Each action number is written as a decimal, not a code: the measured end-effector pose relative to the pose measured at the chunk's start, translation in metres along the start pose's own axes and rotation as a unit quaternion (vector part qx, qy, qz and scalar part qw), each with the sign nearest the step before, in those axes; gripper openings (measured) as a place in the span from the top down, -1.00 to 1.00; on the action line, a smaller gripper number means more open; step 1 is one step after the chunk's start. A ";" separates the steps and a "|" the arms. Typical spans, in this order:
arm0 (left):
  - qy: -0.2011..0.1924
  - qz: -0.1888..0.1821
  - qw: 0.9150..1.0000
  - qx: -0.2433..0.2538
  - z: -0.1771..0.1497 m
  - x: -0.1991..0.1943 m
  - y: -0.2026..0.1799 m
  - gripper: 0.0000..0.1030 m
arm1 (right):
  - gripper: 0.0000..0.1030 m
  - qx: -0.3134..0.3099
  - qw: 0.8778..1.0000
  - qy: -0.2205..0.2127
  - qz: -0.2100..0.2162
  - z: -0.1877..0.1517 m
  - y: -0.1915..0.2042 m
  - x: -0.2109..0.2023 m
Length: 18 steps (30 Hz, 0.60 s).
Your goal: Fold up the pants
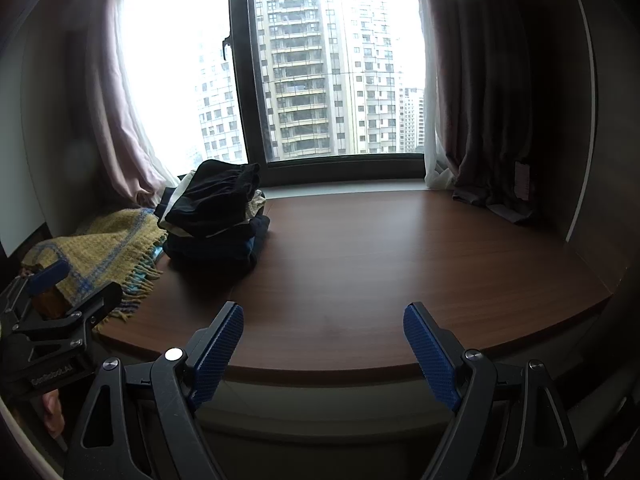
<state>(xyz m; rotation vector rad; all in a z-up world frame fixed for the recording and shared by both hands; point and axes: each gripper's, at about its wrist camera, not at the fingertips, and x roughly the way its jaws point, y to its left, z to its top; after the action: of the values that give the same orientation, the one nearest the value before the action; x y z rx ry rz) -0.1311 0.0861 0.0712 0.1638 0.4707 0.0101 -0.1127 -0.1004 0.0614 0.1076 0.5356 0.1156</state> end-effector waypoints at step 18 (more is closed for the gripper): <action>0.005 0.007 1.000 0.003 -0.001 0.001 0.001 -1.00 | -0.62 -0.001 1.000 0.002 0.002 -0.002 0.000 -0.002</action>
<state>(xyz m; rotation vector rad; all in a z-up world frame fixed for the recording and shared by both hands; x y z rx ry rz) -0.1305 0.0873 0.0705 0.1724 0.4804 0.0234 -0.1147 -0.1009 0.0608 0.1057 0.5400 0.1196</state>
